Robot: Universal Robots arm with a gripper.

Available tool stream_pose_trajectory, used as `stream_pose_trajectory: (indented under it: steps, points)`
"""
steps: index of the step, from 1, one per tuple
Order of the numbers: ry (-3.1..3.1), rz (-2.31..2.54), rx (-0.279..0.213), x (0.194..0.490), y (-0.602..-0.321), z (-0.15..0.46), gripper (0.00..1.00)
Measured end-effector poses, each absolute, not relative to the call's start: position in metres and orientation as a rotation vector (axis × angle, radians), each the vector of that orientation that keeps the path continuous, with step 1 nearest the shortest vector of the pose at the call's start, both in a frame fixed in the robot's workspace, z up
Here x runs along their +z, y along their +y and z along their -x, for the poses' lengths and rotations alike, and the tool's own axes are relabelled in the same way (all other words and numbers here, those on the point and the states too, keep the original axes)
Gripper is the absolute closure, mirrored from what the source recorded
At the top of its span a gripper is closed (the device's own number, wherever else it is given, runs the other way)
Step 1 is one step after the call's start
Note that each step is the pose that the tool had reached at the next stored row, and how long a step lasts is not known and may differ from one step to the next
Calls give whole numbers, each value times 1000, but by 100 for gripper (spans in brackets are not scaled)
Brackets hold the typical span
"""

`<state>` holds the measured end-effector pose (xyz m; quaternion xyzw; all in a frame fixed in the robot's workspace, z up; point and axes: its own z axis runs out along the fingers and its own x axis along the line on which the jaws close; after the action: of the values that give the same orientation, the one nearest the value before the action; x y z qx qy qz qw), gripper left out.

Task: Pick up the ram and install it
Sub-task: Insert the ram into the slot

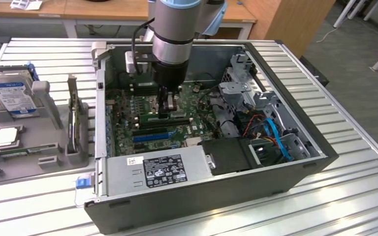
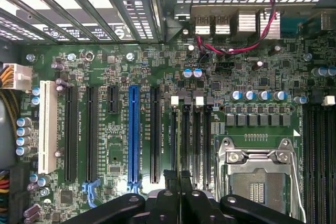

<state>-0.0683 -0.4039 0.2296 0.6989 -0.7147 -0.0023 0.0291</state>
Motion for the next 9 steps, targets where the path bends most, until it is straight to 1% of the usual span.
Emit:
stream_pose_trajectory:
  steps: [9]
  points:
    - [-2205, -2156, -7, 230, -404, 68, 88]
